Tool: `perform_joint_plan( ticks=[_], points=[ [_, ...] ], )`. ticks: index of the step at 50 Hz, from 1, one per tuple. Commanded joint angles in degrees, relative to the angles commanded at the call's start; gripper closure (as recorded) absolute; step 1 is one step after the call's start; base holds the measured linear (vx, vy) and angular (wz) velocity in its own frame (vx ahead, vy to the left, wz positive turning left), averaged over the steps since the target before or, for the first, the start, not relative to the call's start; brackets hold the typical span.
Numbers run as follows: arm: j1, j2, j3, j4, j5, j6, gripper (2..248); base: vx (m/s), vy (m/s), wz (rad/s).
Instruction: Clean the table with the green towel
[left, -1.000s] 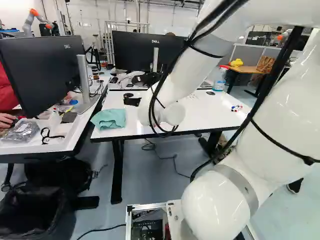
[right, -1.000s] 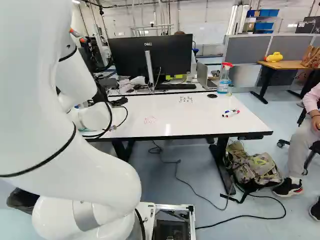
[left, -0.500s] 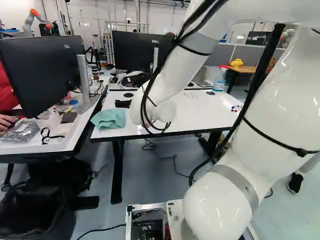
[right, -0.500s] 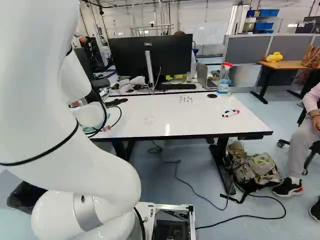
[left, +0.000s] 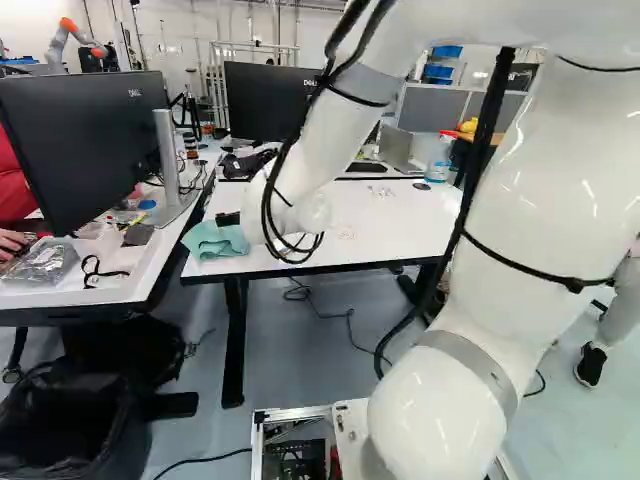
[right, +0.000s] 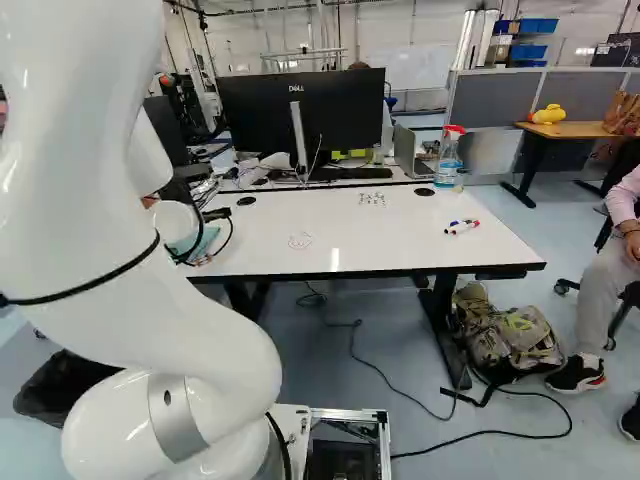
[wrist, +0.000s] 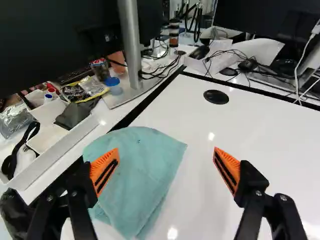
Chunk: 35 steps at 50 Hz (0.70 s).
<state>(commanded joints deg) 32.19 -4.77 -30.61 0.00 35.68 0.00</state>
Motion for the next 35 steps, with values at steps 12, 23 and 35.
perform_joint_plan(
  ticks=[12, 23, 35],
  points=[
    [1.4, -3.0, -3.3, 0.0, -4.4, 0.0, 3, 0.000, 0.000, 0.000],
    [2.8, -5.2, -5.8, 0.0, -8.5, 0.0, 3, 0.000, 0.000, 0.000],
    [3.1, -5.5, -6.1, 0.0, -13.0, 0.0, 3, 0.000, 0.000, 0.000]
  ],
)
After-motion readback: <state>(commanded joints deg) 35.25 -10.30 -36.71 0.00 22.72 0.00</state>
